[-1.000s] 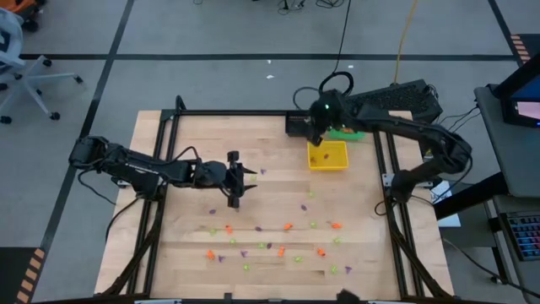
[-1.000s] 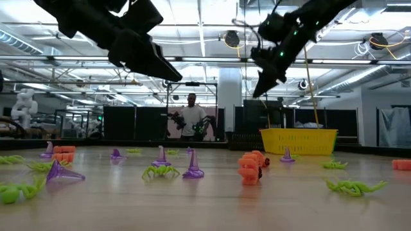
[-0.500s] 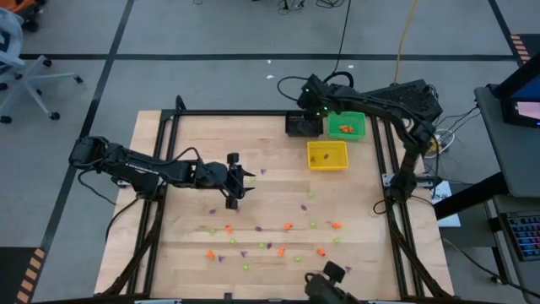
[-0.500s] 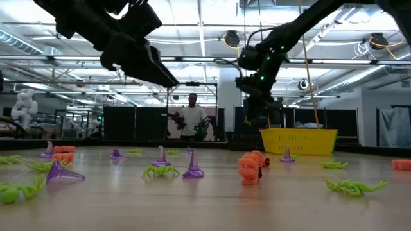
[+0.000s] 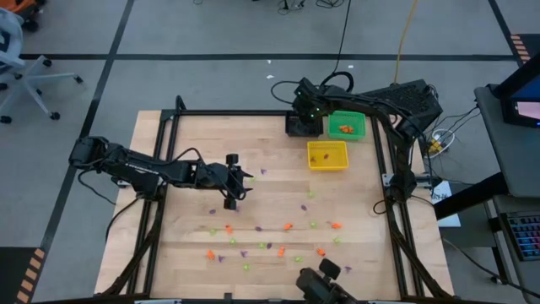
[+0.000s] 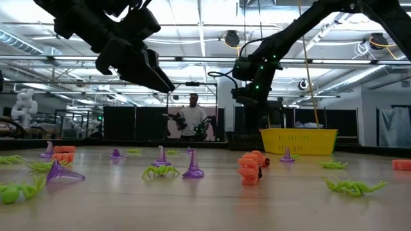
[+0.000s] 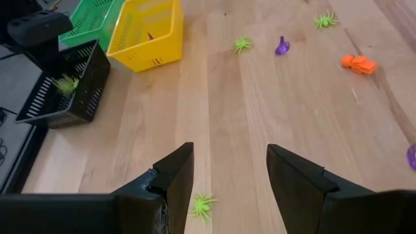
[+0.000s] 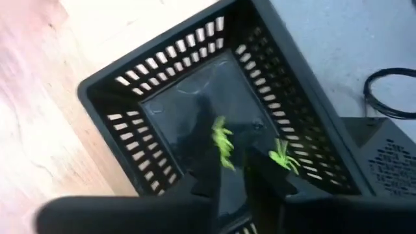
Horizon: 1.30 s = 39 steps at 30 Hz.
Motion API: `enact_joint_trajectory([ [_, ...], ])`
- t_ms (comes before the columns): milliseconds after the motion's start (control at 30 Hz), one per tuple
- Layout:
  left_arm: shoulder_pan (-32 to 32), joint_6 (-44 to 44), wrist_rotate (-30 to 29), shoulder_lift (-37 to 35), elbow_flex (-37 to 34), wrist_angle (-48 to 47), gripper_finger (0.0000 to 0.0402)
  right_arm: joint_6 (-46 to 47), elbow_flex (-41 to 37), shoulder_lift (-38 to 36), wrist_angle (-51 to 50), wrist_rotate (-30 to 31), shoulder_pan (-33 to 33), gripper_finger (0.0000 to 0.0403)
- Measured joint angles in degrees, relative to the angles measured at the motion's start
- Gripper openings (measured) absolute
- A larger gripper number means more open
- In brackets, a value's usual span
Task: Sort Halloween decoration
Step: Put the green spider toy into the black basket, then put the violet witch hat toy into the yellow basket
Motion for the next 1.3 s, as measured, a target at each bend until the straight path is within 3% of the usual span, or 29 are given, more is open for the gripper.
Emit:
enact_joint_trajectory([
  [233,0.00,-0.06,0.00,0.00,0.00,0.05,0.0189,3.50,0.00,-4.77,-3.57,1.64,0.62,0.0162],
  [367,-0.02,-1.37,-0.09,0.00,0.00,0.09,0.0189,6.26,0.00,-9.42,-9.10,1.58,3.07,0.0199],
  [533,-0.07,-1.95,-0.37,0.00,0.02,0.10,0.0189,9.58,-0.34,-16.50,-14.56,1.60,9.38,0.0211],
  [733,-0.07,-6.04,-1.59,0.00,0.05,0.05,0.0189,15.55,-6.93,-25.92,-12.86,2.63,21.71,0.0209],
  [900,-0.31,-9.93,-1.73,0.01,0.07,-0.89,0.0189,22.48,-20.10,-32.19,-0.24,10.19,34.80,0.0208],
  [1100,-2.54,-16.86,-2.92,0.02,0.13,-5.29,0.0189,26.18,-37.92,-33.80,28.86,14.95,49.43,0.0208],
  [1200,-4.83,-21.18,-5.60,0.02,0.13,-6.11,0.0189,24.70,-42.97,-32.06,41.67,15.24,54.56,0.0208],
  [1300,-8.14,-24.31,-8.75,0.02,0.13,-5.79,0.0189,24.55,-44.46,-29.69,48.01,15.62,58.07,0.0208],
])
